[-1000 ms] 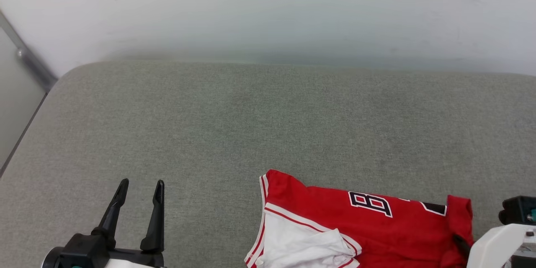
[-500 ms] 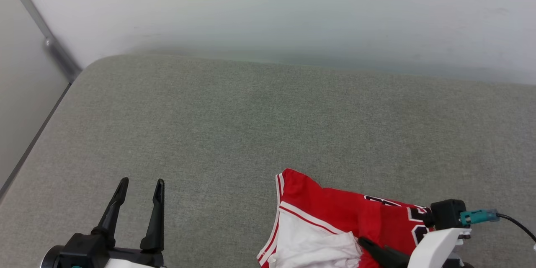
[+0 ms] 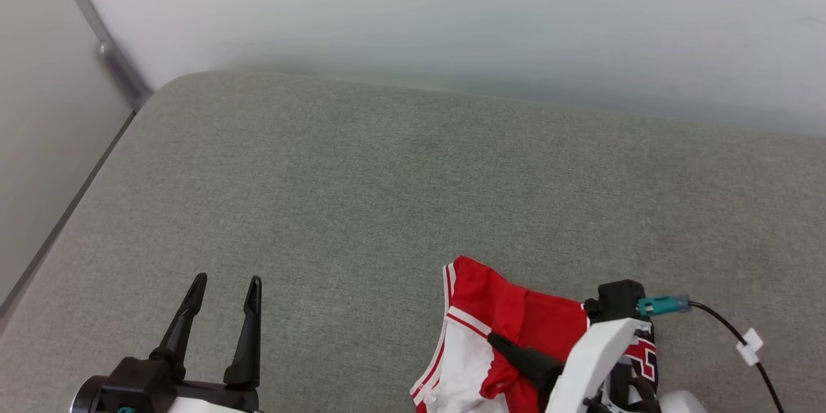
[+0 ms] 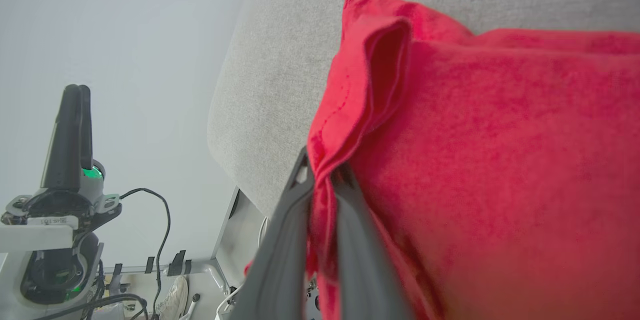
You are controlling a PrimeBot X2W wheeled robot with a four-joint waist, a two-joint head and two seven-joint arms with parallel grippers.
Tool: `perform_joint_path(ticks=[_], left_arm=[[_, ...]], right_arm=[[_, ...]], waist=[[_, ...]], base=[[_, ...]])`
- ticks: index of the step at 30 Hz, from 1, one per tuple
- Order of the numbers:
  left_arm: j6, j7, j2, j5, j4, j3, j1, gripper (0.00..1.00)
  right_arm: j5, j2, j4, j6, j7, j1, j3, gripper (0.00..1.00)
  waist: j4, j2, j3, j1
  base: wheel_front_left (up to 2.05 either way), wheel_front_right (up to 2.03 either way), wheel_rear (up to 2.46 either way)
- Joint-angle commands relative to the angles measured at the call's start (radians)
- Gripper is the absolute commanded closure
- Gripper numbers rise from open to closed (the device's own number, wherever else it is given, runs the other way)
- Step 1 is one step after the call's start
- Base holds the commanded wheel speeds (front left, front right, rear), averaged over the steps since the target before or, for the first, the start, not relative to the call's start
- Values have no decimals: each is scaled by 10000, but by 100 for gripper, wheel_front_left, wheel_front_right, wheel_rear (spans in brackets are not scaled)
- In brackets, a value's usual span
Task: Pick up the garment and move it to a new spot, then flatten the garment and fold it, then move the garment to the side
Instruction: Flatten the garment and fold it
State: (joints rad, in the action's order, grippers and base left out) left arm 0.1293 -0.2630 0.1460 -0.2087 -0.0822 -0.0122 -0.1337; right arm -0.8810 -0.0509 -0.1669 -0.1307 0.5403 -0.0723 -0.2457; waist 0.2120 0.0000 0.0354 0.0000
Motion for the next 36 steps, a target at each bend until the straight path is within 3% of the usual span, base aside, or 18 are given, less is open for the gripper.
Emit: perform_joint_path(ticks=[1, 4, 5, 10, 15, 18, 22, 26, 31, 36], left_arm=[[16, -21, 15, -48, 30, -27, 149, 0], [16, -21, 33, -42, 55, -47, 156, 0], [16, -21, 52, -58, 76, -34, 129, 0], [16, -21, 64, -29, 95, 50, -4, 0], [16, -21, 52, 0, 13, 84, -33, 0], [16, -21, 59, -1, -47, 48, -9, 0], [16, -21, 9, 14, -159, -19, 129, 0], [16, -21, -22, -36, -210, -169, 319, 0], [16, -21, -116, -53, -256, -336, 580, 0], [16, -21, -142, -84, -348, -448, 614, 0]], right_arm=[[-104, 14, -335, 0, -200, -298, -172, 100], [-338, 16, -1106, 0, -593, -794, -599, 100], [-598, 14, -1425, 0, -909, -1144, -1193, 0], [-950, 9, -1536, 0, -1311, -1565, -1754, 0], [-285, 7, -1586, 0, -1384, -1840, -1433, 0], [1069, 6, -1372, 0, -1448, -2089, -841, 0], [4159, -61, -557, 2, -1450, -2333, 115, 0], [7004, -860, 365, 2, -2028, -2412, 995, 0], [8448, -1702, 1116, 6, -3140, -1964, 1959, 0], [8619, -1771, 1797, 3, -4274, -1094, 2747, 0]], waist=[[59, 0, 16, 0], [128, 0, 29, 0], [158, 0, 9, 0], [69, 0, -88, 0], [-201, 0, -181, 0], [-412, 0, -162, 0], [-735, 0, -74, 0], [-989, 0, 67, 0], [-1183, 0, 187, 0], [-1302, 0, 252, 0]], base=[[0, 0, 0], [0, 0, 0], [0, 0, 0], [0, 0, 0], [0, 0, 0], [0, 0, 0], [0, 0, 0], [0, 0, 0], [0, 0, 0], [0, 0, 0]])
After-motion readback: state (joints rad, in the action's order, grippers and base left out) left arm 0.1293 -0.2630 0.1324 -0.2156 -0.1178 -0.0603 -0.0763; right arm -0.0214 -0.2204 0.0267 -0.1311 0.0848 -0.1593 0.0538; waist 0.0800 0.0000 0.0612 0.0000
